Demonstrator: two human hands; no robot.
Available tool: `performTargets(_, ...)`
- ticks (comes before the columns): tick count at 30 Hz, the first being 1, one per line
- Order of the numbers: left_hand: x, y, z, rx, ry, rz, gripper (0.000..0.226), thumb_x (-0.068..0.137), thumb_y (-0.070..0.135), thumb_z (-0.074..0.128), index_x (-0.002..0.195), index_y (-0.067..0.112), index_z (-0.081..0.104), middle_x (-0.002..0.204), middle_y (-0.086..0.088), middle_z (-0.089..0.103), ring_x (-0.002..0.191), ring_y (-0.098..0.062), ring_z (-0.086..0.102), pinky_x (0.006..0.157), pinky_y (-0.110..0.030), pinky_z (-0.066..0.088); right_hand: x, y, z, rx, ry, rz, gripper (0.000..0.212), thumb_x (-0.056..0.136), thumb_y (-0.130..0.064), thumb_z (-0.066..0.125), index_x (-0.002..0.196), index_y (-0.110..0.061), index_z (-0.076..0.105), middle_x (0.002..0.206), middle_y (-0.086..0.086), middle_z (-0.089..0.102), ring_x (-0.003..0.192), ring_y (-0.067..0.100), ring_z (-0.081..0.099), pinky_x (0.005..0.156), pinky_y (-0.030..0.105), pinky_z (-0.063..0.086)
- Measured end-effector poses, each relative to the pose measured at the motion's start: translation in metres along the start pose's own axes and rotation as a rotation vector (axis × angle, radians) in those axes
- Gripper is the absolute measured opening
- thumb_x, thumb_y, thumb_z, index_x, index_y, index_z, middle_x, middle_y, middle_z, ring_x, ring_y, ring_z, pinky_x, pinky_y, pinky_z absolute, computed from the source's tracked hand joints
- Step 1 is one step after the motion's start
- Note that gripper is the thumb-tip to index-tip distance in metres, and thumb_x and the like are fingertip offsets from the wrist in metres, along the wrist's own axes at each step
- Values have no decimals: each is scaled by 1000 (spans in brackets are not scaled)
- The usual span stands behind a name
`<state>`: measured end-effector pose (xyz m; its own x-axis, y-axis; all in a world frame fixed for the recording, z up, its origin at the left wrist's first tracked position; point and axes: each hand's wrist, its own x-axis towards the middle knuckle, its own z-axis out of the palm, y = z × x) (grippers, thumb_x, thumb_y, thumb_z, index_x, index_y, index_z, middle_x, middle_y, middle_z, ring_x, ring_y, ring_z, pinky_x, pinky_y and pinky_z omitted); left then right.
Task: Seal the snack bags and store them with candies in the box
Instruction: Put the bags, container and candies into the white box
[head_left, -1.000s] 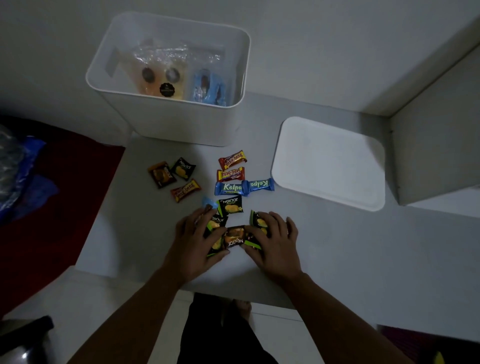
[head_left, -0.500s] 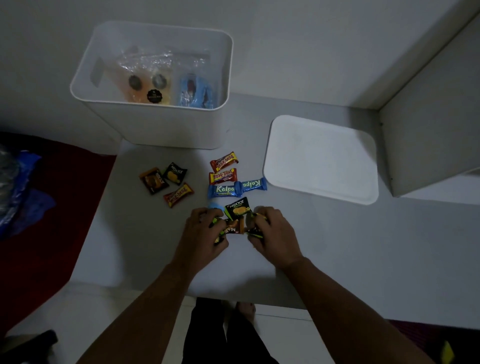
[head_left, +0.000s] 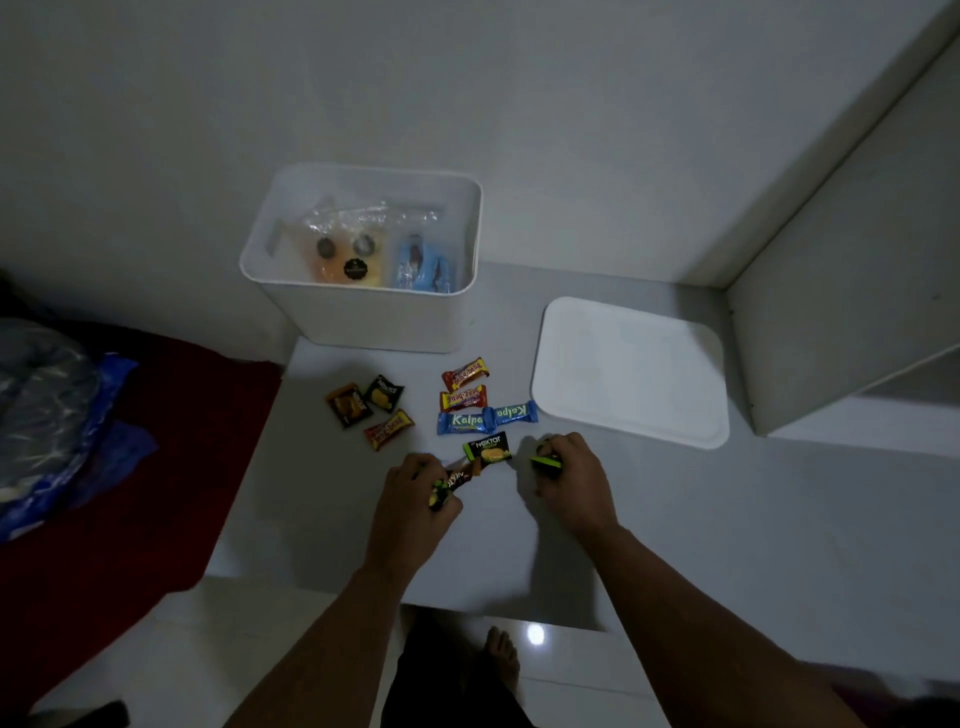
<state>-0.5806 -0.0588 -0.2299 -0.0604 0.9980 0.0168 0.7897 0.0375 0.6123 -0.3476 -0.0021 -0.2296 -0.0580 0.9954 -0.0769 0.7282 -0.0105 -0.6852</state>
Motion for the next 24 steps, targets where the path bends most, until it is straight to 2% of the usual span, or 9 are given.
performTargets(4,15,31,-38,-28,68,48,27,74,11,73,100,10,65,106,-4,59,93,-19,50,73,-26,40,11,-35,-23,74,44,117,15,80,-5,69,86,-18,64,92,0,58,80,26,62,67,43,56)
performTargets(6,31,42,-62,-71,109,101,22,74,14,70,95,10,64,101,-1,57,89,-17,51,71,-27,42,25,-62,-36,95,56,116,15,78,-3,68,85,-16,64,91,1,58,80,26,61,67,38,54)
performTargets(10,82,55,-117,-35,139,134,26,79,29,65,101,14,65,110,-1,58,97,-23,55,81,-37,47,71,-131,-63,180,85,49,17,76,-6,67,80,-21,60,88,3,61,80,26,64,70,40,57)
performTargets(13,129,62,-165,15,198,149,28,79,26,69,104,14,64,112,-3,57,100,-25,54,81,-37,47,114,-191,-82,200,96,-24,22,77,-5,67,75,-24,57,89,9,65,81,25,64,62,31,50)
performTargets(16,176,60,-213,35,270,158,23,77,22,71,98,12,65,104,-7,58,94,-29,57,78,-40,49,157,-249,-88,228,73,-72,18,72,-6,66,69,-21,56,78,9,67,74,28,66,60,39,56)
performTargets(18,209,53,-240,39,268,78,20,78,24,73,92,13,64,100,-8,59,89,-30,59,72,-38,48,184,-282,-83,223,54,-99,16,72,-6,68,70,-19,58,75,7,68,73,27,65,63,33,53)
performTargets(21,249,35,-264,80,179,-49,22,75,31,70,86,15,60,97,-9,57,86,-33,59,68,-37,47,219,-321,-62,216,11,-109,15,77,-7,71,77,-18,61,72,3,64,66,18,59,57,18,41)
performTargets(24,279,8,-270,54,50,-172,23,76,35,72,80,17,56,90,-8,61,85,-32,61,67,-33,43,249,-337,-24,221,-62,-53,15,75,-8,74,78,-18,63,75,5,66,70,20,60,67,22,44)
